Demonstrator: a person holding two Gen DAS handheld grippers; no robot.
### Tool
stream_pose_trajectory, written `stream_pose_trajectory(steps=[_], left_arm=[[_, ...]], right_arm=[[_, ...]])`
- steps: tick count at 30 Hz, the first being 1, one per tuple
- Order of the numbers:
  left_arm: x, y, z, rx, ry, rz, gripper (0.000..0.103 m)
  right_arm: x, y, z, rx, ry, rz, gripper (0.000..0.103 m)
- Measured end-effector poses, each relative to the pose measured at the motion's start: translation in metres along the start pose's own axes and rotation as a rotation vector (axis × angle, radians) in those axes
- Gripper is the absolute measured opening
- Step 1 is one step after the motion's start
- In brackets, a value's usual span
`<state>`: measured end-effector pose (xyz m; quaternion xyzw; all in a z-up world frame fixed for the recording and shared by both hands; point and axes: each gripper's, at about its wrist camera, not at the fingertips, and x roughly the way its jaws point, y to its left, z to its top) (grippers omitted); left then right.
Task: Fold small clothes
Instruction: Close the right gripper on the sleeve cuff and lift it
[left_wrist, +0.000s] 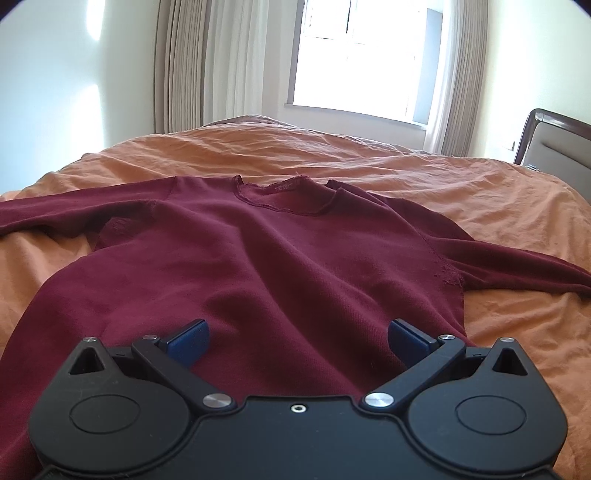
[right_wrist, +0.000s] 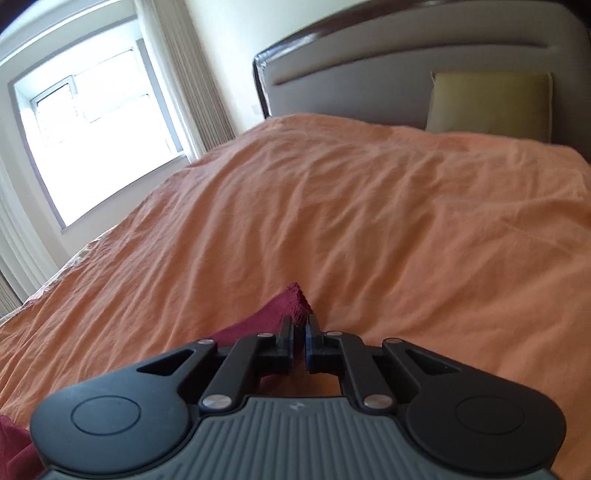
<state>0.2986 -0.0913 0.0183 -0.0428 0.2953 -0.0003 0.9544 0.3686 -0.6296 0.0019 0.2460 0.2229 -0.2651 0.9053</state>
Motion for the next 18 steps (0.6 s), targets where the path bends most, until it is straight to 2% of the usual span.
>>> stream_pose_trajectory(steps=[5,10,14,18], left_arm=[[-0.015,0.011,0.009,-0.011,-0.008,-0.004,0.103],[-0.037,0.024,0.02,-0.044,-0.051,-0.016,0.103],[-0.055,0.04,0.03,-0.073,-0.093,-0.011,0.103],[-0.073,0.063,0.037,-0.102,-0.132,0.024,0.103]], right_arm=[[-0.057,0.056,0.019,-0.149,-0.159,0.113,0.006],[-0.124,0.137,0.032,-0.275,-0.25,0.34,0.007],[-0.173,0.215,0.017,-0.423,-0.297,0.542,0.007],[-0.201,0.291,-0.017,-0.544,-0.282,0.691,0.007]])
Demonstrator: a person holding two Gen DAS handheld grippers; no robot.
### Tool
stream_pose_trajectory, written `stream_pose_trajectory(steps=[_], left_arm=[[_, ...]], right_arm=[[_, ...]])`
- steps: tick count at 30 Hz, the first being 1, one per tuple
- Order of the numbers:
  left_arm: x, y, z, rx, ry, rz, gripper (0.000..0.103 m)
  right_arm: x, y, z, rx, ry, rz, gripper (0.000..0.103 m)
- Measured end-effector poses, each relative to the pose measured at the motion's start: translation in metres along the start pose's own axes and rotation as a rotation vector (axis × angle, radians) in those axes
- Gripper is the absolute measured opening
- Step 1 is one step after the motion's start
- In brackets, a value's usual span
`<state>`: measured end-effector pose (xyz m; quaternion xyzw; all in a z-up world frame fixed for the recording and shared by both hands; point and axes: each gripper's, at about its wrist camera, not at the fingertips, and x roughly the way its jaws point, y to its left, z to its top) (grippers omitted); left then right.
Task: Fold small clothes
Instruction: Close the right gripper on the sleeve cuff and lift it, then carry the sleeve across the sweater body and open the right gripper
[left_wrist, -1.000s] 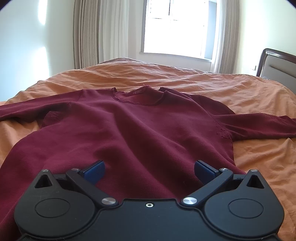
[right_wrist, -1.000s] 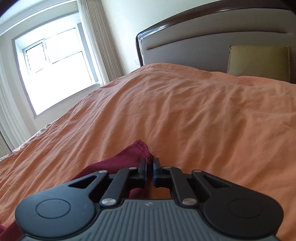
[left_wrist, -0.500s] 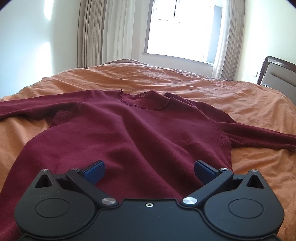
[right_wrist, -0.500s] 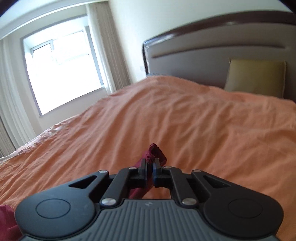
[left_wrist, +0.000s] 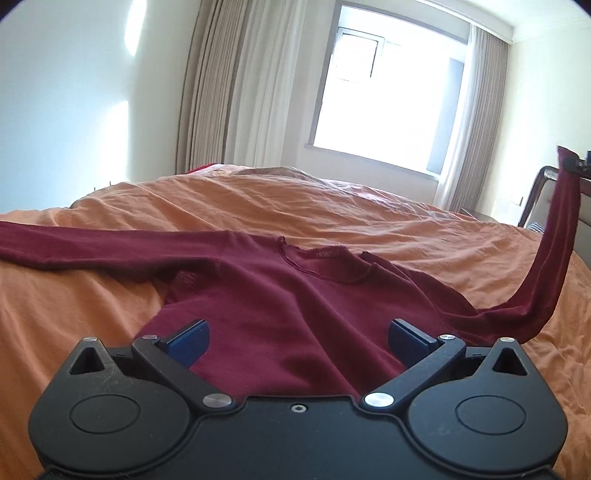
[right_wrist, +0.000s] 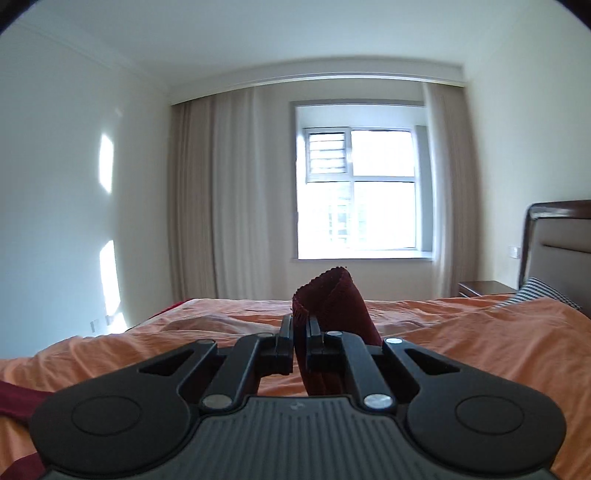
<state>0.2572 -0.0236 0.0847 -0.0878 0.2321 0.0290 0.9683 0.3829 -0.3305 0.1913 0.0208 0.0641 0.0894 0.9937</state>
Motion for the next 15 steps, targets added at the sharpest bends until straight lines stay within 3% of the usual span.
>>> stream_pose_trajectory(steps=[7,15], left_arm=[[-0.021,0.045,0.014,-0.019,-0.044,0.098,0.103],[-0.026,0.092,0.015,-0.061,-0.05,0.198,0.103]], right_arm=[[0.054,0.122,-0.028,-0.089,0.063,0.134,0.007],[0.098,0.229,-0.113,-0.153,0.215,0.19,0.007]])
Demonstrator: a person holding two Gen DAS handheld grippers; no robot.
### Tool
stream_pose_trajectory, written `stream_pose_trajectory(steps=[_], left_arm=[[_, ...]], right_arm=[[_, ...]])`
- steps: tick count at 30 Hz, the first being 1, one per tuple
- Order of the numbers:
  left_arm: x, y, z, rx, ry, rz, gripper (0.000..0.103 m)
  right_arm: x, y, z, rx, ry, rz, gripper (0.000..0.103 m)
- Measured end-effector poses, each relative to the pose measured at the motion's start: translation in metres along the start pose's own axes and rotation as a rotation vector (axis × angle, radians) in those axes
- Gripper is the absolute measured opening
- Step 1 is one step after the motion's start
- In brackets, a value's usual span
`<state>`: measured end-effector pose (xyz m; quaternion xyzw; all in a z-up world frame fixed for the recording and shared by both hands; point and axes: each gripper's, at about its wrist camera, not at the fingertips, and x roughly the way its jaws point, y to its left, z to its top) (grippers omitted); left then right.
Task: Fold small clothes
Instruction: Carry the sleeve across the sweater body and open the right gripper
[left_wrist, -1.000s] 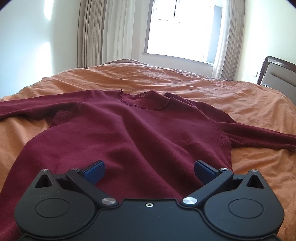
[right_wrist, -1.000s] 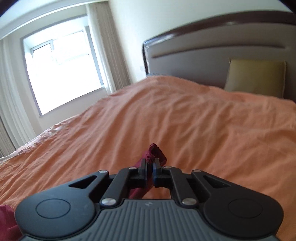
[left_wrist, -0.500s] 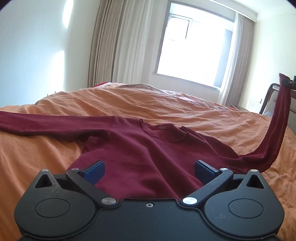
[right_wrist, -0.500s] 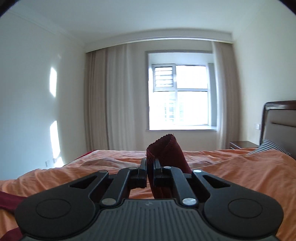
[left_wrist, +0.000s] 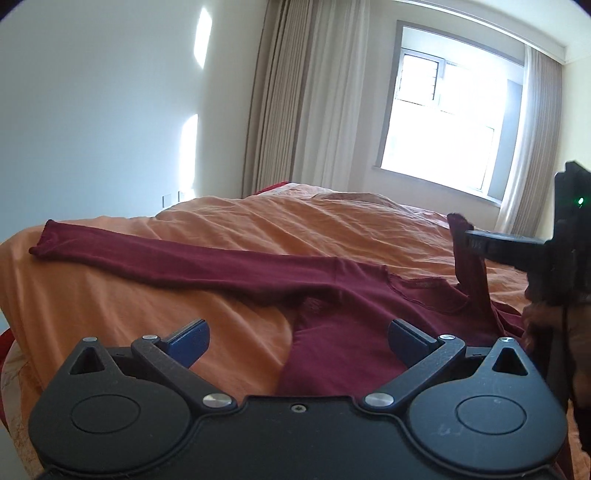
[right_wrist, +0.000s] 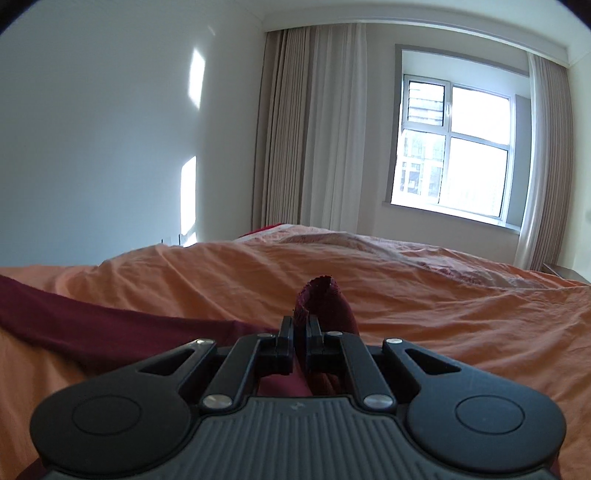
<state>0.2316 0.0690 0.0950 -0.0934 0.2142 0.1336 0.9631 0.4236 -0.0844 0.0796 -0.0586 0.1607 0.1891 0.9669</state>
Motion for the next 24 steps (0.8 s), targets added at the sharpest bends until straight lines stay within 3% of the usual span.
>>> stream_pose_trajectory(steps=[5,9,11,13,16,19,21,24], left_arm=[[0.01,0.016,-0.007,0.006,0.028,0.05,0.103],[0.02,0.019,-0.009,-0.009,0.044,0.067,0.103],[0.024,0.017,-0.009,-0.013,0.048,0.069,0.103],[0.028,0.013,-0.008,-0.019,0.046,0.064,0.103],[0.038,0.004,-0.005,-0.03,0.043,0.043,0.103],[0.05,-0.013,0.001,0.0,0.039,0.0,0.102],[0.062,-0.027,0.004,0.035,0.037,-0.037,0.103],[0.089,-0.053,0.007,0.065,0.048,-0.101,0.103]], right_arm=[[0.024,0.036,-0.038,-0.051,0.099,0.025,0.007],[0.036,0.041,-0.056,-0.087,0.163,0.062,0.01],[0.036,0.042,-0.06,-0.101,0.189,0.103,0.022],[0.026,0.039,-0.064,-0.114,0.192,0.148,0.06],[-0.006,0.019,-0.065,-0.105,0.174,0.206,0.081],[-0.039,-0.022,-0.065,-0.031,0.153,0.259,0.098],[-0.059,-0.055,-0.069,0.023,0.145,0.262,0.101],[-0.081,-0.105,-0.078,0.083,0.144,0.192,0.103]])
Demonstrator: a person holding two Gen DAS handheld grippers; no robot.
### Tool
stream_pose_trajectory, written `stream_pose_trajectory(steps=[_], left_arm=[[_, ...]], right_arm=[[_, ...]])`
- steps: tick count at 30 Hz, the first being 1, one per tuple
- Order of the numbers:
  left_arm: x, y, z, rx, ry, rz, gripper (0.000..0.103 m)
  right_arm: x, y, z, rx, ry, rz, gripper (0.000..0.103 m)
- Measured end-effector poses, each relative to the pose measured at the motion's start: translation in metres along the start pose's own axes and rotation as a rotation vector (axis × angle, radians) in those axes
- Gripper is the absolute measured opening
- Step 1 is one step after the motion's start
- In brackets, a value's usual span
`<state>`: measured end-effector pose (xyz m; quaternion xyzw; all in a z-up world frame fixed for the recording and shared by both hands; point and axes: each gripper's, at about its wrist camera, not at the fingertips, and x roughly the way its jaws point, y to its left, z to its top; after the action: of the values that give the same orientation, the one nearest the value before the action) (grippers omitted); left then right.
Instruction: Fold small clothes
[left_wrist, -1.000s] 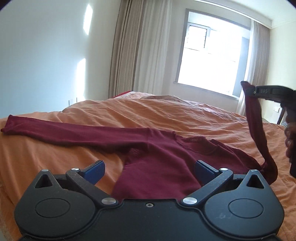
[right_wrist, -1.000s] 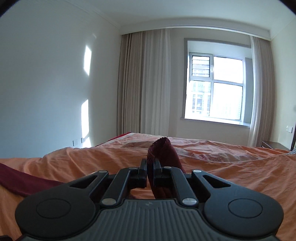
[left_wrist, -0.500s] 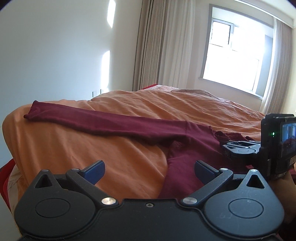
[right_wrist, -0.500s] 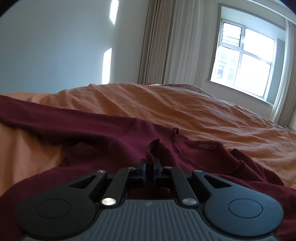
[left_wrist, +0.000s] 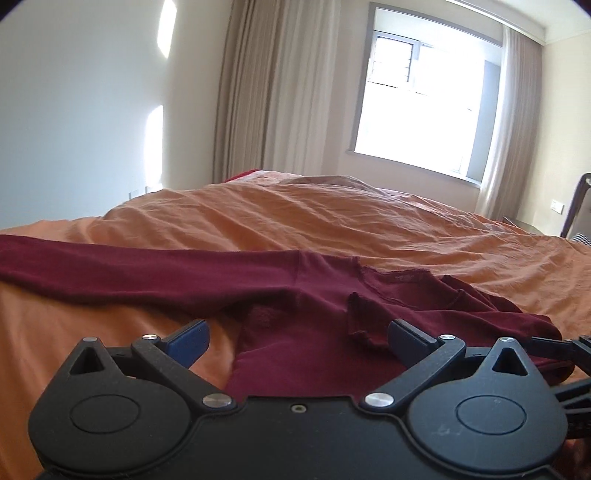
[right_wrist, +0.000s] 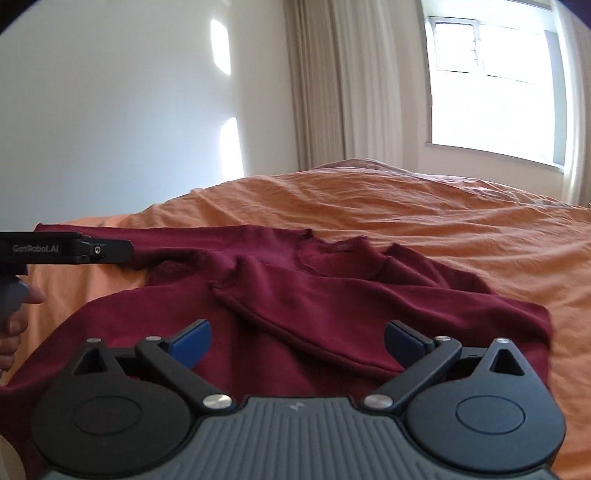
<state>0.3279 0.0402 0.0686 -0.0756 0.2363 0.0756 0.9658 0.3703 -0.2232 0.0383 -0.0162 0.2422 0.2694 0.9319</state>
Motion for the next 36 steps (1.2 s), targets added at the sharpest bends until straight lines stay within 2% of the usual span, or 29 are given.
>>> stream_pose_trajectory(steps=[4,8,12,14,16,20,23,25,28,33,36], left_arm=[[0.043,-0.029,0.001,0.013,0.021,-0.071,0.103],[0.083,-0.052,-0.006,0.03,0.055,-0.083,0.103],[0.111,-0.062,-0.018,0.061,0.117,-0.042,0.103],[0.119,-0.058,-0.024,0.056,0.143,-0.015,0.103],[0.124,-0.05,-0.029,0.023,0.159,-0.005,0.103],[0.128,-0.034,-0.039,-0.054,0.158,-0.018,0.103],[0.13,-0.031,-0.045,-0.065,0.152,-0.025,0.103],[0.131,-0.032,-0.045,-0.06,0.151,-0.023,0.103],[0.132,-0.032,-0.045,-0.061,0.151,-0.024,0.103],[0.131,-0.033,-0.047,-0.056,0.148,-0.023,0.103],[0.132,-0.034,-0.047,-0.049,0.146,-0.019,0.103]], right_arm=[[-0.031,-0.055,-0.017,0.063,-0.002,-0.124,0.103],[-0.049,-0.108,-0.028,0.166,-0.005,-0.216,0.103],[-0.045,-0.158,-0.028,0.33,-0.02,-0.195,0.102],[-0.039,-0.179,-0.026,0.422,-0.034,-0.17,0.097],[-0.031,-0.197,-0.023,0.493,-0.041,-0.144,0.087],[-0.002,-0.226,-0.015,0.647,-0.026,-0.1,0.075],[0.019,-0.243,-0.011,0.733,-0.003,-0.074,0.052],[0.031,-0.252,-0.006,0.754,0.029,-0.063,0.016],[0.029,-0.252,0.006,0.664,0.023,-0.052,0.008],[0.005,-0.213,0.046,0.25,-0.044,-0.122,0.007],[0.002,-0.185,0.067,0.009,-0.045,-0.173,0.007]])
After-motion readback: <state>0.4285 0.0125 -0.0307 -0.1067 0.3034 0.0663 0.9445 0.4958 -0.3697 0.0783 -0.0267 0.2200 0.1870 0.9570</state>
